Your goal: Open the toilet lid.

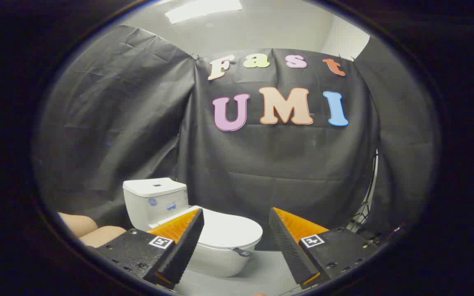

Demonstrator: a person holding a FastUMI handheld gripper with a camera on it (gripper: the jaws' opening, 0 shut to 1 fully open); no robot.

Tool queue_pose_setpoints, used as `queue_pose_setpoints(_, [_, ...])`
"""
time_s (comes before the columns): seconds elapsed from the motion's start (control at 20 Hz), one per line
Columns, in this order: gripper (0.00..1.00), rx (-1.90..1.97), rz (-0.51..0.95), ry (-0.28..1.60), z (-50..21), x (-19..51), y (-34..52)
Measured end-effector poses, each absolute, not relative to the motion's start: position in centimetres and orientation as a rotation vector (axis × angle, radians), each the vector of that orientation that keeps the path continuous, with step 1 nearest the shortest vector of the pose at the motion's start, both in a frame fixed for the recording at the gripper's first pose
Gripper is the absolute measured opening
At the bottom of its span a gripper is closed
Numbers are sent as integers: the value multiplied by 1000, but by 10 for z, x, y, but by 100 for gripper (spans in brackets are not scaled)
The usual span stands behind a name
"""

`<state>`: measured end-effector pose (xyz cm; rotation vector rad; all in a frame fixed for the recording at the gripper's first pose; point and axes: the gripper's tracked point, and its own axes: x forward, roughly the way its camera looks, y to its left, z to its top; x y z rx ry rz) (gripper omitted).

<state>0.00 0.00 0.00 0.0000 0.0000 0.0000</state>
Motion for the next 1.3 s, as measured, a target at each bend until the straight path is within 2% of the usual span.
queue_pose_setpoints(0.4, [97,52,-16,93,-22,5,-5])
queue_pose_setpoints(1.0, [97,93,-51,137,-34,9,-15])
queue_pose_setpoints(1.15, [97,94,-75,230,-60,16,-20])
queue_pose_setpoints(1.3, [96,184,-37,301,-72,32,-10])
